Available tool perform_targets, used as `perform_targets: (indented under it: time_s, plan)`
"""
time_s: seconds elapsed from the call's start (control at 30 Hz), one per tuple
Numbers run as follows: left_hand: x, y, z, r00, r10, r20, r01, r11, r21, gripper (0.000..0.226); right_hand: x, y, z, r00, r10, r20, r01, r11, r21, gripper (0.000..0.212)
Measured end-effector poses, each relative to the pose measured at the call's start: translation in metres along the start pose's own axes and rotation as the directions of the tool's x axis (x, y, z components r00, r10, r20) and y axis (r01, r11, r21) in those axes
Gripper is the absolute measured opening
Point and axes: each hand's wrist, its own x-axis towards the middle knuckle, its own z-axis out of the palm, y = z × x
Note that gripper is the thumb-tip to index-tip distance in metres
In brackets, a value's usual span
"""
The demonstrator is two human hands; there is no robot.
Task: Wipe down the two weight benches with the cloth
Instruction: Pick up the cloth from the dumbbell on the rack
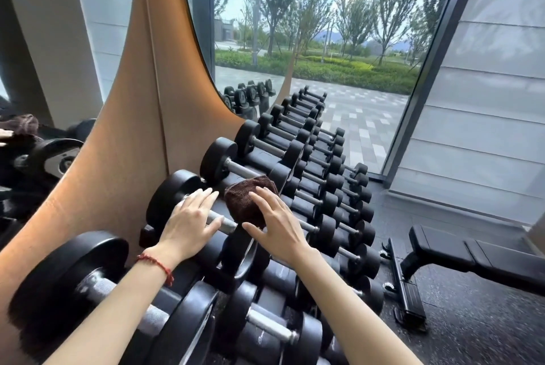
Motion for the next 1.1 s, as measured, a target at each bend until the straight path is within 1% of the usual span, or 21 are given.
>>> perform_targets:
  time_s: [0.17,0.3,0.4,0.5,0.77,0.9,1.0,1.1]
  plan:
    - [0.008,-0.012,0.007,1.000,-0.003,0.010,0.004,1.000,-0.030,0.057,0.017,0.002,0.020,0.998,-0.051,0.023,0.051,0.998,-0.035,0.067]
    - [0.013,-0.020,0.012,1.000,0.000,0.020,0.001,0.999,-0.034,0.058,0.028,0.009,0.029,0.997,-0.072,0.009,0.072,0.995,-0.069,0.071]
    - [0.018,-0.024,0.015,1.000,-0.005,0.016,0.006,0.999,-0.046,0.058,0.037,0.013,0.031,0.998,-0.057,0.016,0.058,0.997,-0.047,0.072]
    - [0.021,-0.028,0.016,1.000,-0.011,0.002,0.011,0.998,-0.067,0.057,0.042,0.017,0.034,1.000,-0.026,-0.003,0.026,1.000,0.001,0.068]
    - [0.025,-0.031,0.019,1.000,-0.018,-0.012,0.017,0.997,-0.079,0.057,0.041,0.025,0.027,0.997,-0.036,-0.070,0.041,0.996,0.085,0.061]
    - [0.025,-0.028,0.021,1.000,-0.014,-0.014,0.013,0.997,-0.078,0.056,0.031,0.026,0.013,0.993,-0.056,-0.107,0.068,0.991,0.111,0.058]
    - [0.026,-0.023,0.022,1.000,-0.001,-0.008,0.001,0.997,-0.072,0.055,0.023,0.020,0.004,0.984,-0.100,-0.146,0.115,0.989,0.097,0.056]
    - [0.025,-0.020,0.021,1.000,0.009,0.000,-0.009,0.998,-0.062,0.055,0.017,0.013,0.003,0.982,-0.123,-0.143,0.136,0.987,0.086,0.056]
